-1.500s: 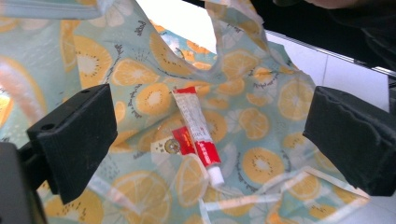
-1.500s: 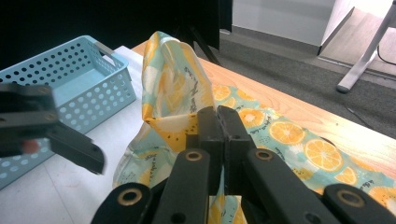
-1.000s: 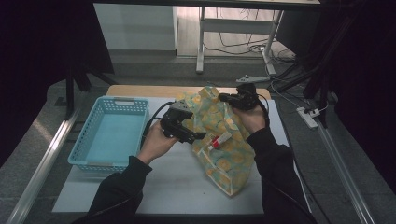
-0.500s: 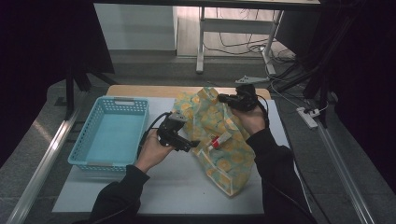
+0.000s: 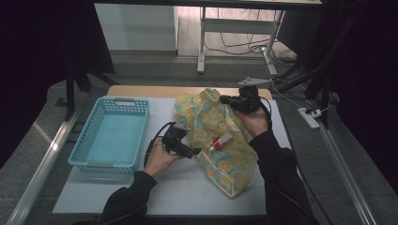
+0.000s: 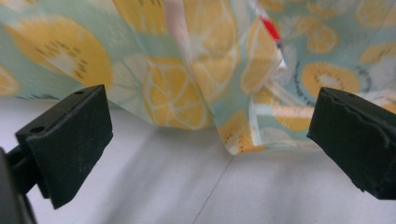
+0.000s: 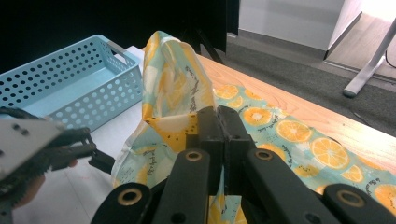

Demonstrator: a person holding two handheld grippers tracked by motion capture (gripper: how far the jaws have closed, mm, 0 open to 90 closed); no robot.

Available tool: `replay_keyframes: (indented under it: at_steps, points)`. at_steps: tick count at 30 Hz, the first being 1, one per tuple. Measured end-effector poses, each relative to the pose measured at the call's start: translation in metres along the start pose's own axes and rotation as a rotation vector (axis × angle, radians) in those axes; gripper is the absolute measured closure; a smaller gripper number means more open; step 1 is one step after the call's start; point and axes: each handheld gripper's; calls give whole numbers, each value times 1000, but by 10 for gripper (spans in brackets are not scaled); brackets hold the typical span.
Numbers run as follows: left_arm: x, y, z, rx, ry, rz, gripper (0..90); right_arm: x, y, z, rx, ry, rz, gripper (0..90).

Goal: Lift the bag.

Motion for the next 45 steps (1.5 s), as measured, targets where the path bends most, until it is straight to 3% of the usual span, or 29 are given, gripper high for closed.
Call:
replay_keyframes:
  at_steps: [11,15,22,24,29,31,38,45]
  points:
    - [-24,-2,-8,-38,-22,46,132,-3,1,4,8,11,0,896]
    - [-29,0,-15,-33,-44,62,116,-4,1,4,9,12,0,896]
    - [-41,4,-26,-44,-12,83,46,-5,1,4,8,13,1,896]
    - [-44,5,-28,-55,-4,91,50,-5,1,5,9,13,1,896]
    - [-51,8,-36,-92,73,117,126,-5,2,5,11,14,1,896]
    - [-51,7,-37,-87,86,105,182,-5,2,5,9,14,1,896]
    - [-45,6,-37,-80,100,87,512,-5,0,4,6,13,0,896]
    - [-43,5,-37,-79,89,89,784,-4,1,5,6,13,0,896]
Point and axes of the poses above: each handheld gripper's, and its own axes: x roughly backward along the jaws, y roughly out of its top, z roughly to its left, and after that the axes turned 2 degrees about y, right-handed
